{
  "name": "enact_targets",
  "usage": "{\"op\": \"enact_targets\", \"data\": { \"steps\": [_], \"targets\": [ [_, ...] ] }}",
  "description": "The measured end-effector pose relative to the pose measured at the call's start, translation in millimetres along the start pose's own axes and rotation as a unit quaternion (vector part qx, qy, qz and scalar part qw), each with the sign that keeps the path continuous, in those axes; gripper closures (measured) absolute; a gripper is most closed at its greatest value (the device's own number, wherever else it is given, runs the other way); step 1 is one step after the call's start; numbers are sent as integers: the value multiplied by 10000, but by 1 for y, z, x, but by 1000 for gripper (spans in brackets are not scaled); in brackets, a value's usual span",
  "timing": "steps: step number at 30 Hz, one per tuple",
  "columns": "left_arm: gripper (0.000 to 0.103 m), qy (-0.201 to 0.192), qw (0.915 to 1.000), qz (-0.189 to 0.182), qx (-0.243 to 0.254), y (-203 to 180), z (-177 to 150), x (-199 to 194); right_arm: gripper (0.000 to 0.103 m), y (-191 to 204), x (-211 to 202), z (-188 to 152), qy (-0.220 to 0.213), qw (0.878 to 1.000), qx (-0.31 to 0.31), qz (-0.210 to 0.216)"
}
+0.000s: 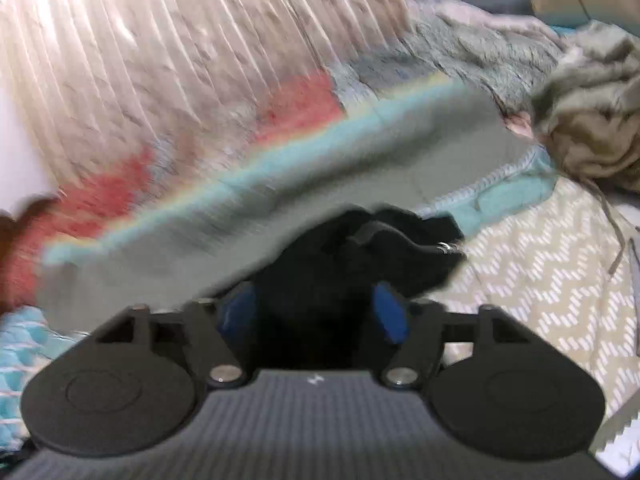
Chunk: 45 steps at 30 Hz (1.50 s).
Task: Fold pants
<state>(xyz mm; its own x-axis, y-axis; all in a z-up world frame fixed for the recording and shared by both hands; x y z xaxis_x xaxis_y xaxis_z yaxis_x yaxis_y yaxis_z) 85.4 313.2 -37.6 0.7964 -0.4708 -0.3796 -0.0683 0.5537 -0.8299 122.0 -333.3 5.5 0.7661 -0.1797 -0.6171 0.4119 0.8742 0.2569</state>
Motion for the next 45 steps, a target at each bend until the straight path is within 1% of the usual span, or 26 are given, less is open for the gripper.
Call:
{"op": "enact_targets", "data": {
  "steps": [1, 2, 4, 7, 8, 10, 12, 15, 16, 17, 18, 19, 21, 22, 24, 25, 26, 27, 28, 29, 30, 31, 33, 37, 41, 45],
  "targets": [
    [97, 27, 10000, 31, -1, 2, -3, 0, 45, -5, 9, -6, 8, 9995, -61, -315],
    [97, 45, 10000, 55, 40, 3, -5, 1, 45, -16, 11, -13, 11, 9994, 4, -358],
    [97, 104, 9998, 141, 109, 6, -9, 4, 45, -50, -5, -38, -39, 9987, 510, -40],
    [97, 237, 9994, 266, 14, 12, -8, 15, 45, -93, -33, -82, -143, 9963, 846, -31],
    [97, 254, 9992, 297, -1, 12, -9, 16, 44, -94, -36, -91, -88, 9957, 920, -39],
    [97, 263, 9992, 311, -20, 12, -11, 19, 41, -110, -47, -117, 229, 9930, 1159, 65],
    [97, 275, 9992, 298, -37, 11, -12, 20, 38, -110, -42, -132, 596, 9887, 1366, 183],
    [97, 289, 9991, 309, -59, 10, -12, 18, 39, -96, -13, -137, 1192, 9770, 1747, 276],
    [97, 271, 9991, 305, -70, 10, -12, 16, 60, -93, -15, -137, 1237, 9747, 1838, 311],
    [97, 251, 9992, 301, -81, 9, -12, 13, 85, -87, -13, -134, 1319, 9727, 1873, 370],
    [97, 226, 9993, 291, -95, 9, -11, 10, 90, -81, -10, -129, 1620, 9646, 1978, 640],
    [97, 207, 9993, 282, -100, 8, -10, 7, 90, -79, -16, -123, 1623, 9571, 2220, 910],
    [97, 172, 9994, 284, -81, 7, -9, 3, 90, -73, -35, -96, 1249, 9478, 2529, 1486],
    [97, 171, 9994, 297, -77, 6, -8, 3, 90, -70, -41, -78, 1053, 9441, 2656, 1645],
    [97, 180, 9993, 331, -85, 6, -9, 5, 86, -70, -42, -42, 741, 9369, 2964, 1701],
    [97, 172, 9992, 349, -103, 5, -9, 6, 79, -71, -38, -26, 600, 9346, 3113, 1613],
    [97, 162, 9992, 342, -123, 4, -10, 7, 71, -75, -32, -13, 424, 9360, 3177, 1453],
    [97, 159, 9993, 328, -125, 2, -11, 8, 35, -76, -21, -1, 285, 9447, 3022, 1240],
    [97, 158, 9993, 316, -110, 0, -12, 8, 14, -79, -7, 9, 377, 9578, 2733, 807],
    [97, 155, 9994, 304, -91, -1, -13, 7, 17, -84, 2, 9, 460, 9622, 2670, 284],
    [97, 153, 9994, 293, -77, -2, -13, 6, 20, -92, 5, 5, 444, 9632, 2650, -114],
    [97, 154, 9994, 296, -75, -1, -14, 5, 24, -97, 4, -1, 399, 9655, 2568, -160],
    [97, 193, 9991, 356, -127, 3, -13, 6, 24, -106, -5, -21, 311, 9721, 2313, -237],
    [97, 300, 9981, 495, -198, 10, -12, 12, 26, -106, -11, -57, 211, 9822, 1845, -265],
    [97, 249, 9986, 436, -162, 4, -12, 9, 26, -91, 7, -58, 78, 9928, 1103, -454],
    [96, 259, 9982, 502, -176, 5, -13, 5, 28, -76, 38, -54, 153, 9954, 810, -495]
  ]
}}
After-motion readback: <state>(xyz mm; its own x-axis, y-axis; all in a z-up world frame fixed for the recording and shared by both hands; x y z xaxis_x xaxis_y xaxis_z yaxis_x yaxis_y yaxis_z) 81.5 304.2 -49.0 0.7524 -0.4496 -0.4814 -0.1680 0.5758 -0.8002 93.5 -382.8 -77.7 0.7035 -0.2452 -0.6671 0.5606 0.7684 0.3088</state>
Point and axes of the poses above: each gripper's, at about its wrist camera, not at the fingertips, and x roughly the way its jaws point, y to its left, z to its top, the point moved 3 cm from there along x, roughly the way its jaws point, and after that the axes turned 15 degrees about -z, right-handed, at the moved point
